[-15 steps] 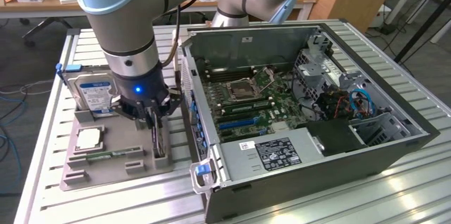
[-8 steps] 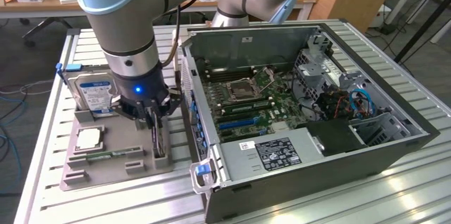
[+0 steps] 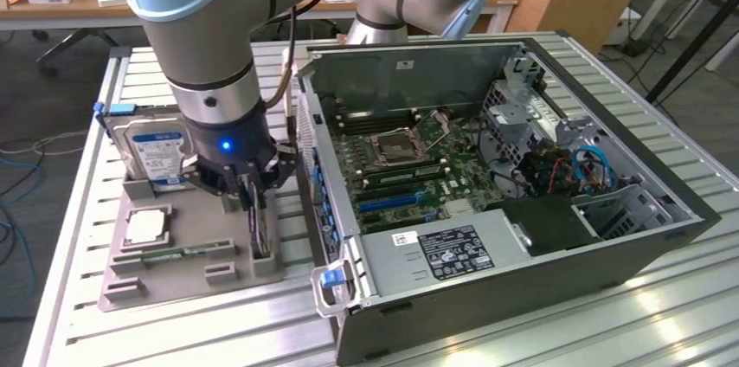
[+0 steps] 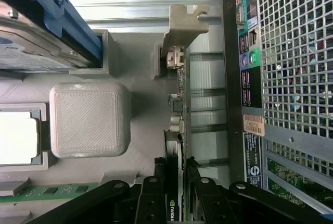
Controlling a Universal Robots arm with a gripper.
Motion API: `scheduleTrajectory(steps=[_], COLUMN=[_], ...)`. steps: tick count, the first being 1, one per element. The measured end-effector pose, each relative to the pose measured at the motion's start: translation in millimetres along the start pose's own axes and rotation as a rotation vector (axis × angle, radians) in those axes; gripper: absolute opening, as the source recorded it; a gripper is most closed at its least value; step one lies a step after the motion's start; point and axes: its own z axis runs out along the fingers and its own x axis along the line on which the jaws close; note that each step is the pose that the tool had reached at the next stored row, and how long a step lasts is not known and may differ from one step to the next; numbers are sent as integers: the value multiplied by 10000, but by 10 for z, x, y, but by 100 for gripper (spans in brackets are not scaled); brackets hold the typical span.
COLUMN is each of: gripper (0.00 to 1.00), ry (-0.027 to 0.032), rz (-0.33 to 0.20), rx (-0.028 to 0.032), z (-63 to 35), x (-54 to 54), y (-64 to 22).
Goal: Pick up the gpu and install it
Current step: 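Pick up the gpu and move the gpu toward the slot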
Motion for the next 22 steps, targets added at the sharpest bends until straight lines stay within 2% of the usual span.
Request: scheduleTrajectory(steps=[10,22], gripper=[26,26], ry=[0,0], rz=[-1,-1], rx=[0,1], z=[-136,-448], x=[-10,-34], y=[6,22])
